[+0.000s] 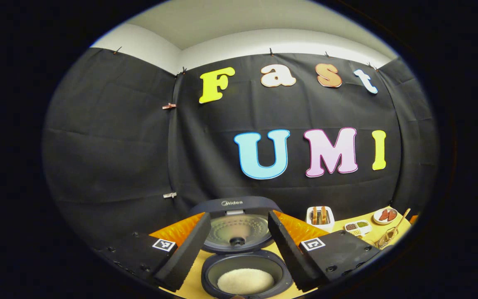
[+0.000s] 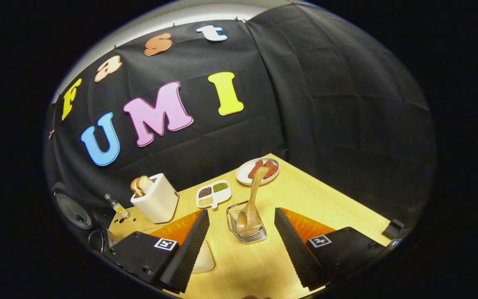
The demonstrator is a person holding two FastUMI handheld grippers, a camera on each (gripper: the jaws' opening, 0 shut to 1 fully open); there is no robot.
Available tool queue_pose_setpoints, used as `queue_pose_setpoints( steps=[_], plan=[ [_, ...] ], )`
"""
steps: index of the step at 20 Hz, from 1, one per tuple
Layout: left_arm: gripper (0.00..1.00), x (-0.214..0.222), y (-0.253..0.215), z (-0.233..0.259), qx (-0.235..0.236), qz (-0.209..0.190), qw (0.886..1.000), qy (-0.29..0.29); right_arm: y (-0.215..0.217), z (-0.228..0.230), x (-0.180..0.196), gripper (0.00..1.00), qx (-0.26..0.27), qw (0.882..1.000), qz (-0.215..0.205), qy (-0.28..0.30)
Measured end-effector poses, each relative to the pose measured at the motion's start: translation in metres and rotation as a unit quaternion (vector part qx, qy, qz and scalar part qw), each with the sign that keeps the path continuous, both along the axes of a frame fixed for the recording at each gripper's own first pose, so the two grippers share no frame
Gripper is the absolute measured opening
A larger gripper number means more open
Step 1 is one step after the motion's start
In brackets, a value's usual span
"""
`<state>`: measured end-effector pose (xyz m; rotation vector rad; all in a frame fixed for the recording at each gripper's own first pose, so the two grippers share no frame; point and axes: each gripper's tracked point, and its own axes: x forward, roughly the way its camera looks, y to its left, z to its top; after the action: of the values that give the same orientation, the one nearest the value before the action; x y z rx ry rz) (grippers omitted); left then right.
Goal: Close the left gripper, press the button to open the rice cooker; take a wooden spoon from the chopstick holder with the right hand, scoop a spoonful of rice and pour it into the rice cooker, then put the wooden spoon back into the chopstick holder.
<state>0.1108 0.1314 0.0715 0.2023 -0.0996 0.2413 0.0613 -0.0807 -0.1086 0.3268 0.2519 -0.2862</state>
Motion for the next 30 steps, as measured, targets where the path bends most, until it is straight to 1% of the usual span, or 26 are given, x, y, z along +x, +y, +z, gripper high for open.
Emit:
queue_pose_setpoints(
  steps=[2, 3, 5, 8, 11, 13, 16, 19, 20, 21, 23, 25, 29, 30],
  plan=[
    [0.94, 0.015, 0.001, 0.011, 0.013, -0.021, 1.000, -0.017, 0.003, 0.010, -0.024, 0.98, -0.033, 0.999, 0.001, -0.007],
    [0.92, 0.024, 0.002, 0.016, 0.016, -0.032, 0.999, -0.026, 0.005, 0.015, -0.035, 0.98, -0.043, 0.999, 0.004, -0.007],
    [0.93, 0.041, 0.006, 0.023, 0.025, -0.045, 0.998, -0.037, 0.010, 0.025, -0.056, 0.98, -0.057, 0.998, 0.006, -0.010],
    [0.94, 0.072, 0.011, 0.024, 0.032, -0.060, 0.997, -0.044, 0.015, 0.041, -0.079, 0.98, -0.068, 0.997, 0.002, -0.029],
    [0.94, 0.096, 0.022, 0.018, 0.032, -0.051, 0.998, -0.035, 0.027, 0.043, -0.103, 0.99, -0.072, 0.997, 0.005, -0.030],
    [0.96, 0.109, 0.025, 0.016, 0.031, -0.048, 0.998, -0.033, 0.036, 0.046, -0.113, 0.98, -0.081, 0.996, 0.013, -0.030],
    [0.97, 0.122, 0.029, 0.002, 0.013, -0.050, 0.999, -0.010, 0.053, 0.057, -0.125, 0.98, -0.096, 0.994, 0.024, -0.037],
    [0.98, 0.119, 0.030, -0.005, 0.006, -0.042, 0.999, 0.007, 0.072, 0.059, -0.124, 0.98, -0.105, 0.993, 0.040, -0.040],
    [1.00, 0.115, 0.030, -0.009, 0.003, -0.038, 0.999, 0.018, 0.080, 0.054, -0.123, 0.98, -0.105, 0.993, 0.050, -0.035],
    [0.99, 0.108, 0.026, -0.008, -0.004, -0.041, 0.999, 0.022, 0.089, 0.049, -0.120, 0.98, -0.103, 0.992, 0.063, -0.028],
    [0.99, 0.092, 0.020, -0.019, -0.027, -0.043, 0.998, 0.040, 0.104, 0.040, -0.115, 0.98, -0.094, 0.992, 0.084, -0.021],
    [1.00, 0.072, 0.012, -0.033, -0.048, -0.041, 0.996, 0.068, 0.115, 0.037, -0.112, 0.99, -0.083, 0.992, 0.095, -0.023],
    [0.98, 0.033, -0.003, -0.064, -0.079, -0.053, 0.988, 0.119, 0.133, 0.027, -0.109, 0.98, -0.071, 0.991, 0.114, -0.020],
    [0.98, 0.023, -0.007, -0.076, -0.079, -0.055, 0.987, 0.132, 0.136, 0.024, -0.110, 0.99, -0.068, 0.991, 0.117, -0.017]
  ],
)
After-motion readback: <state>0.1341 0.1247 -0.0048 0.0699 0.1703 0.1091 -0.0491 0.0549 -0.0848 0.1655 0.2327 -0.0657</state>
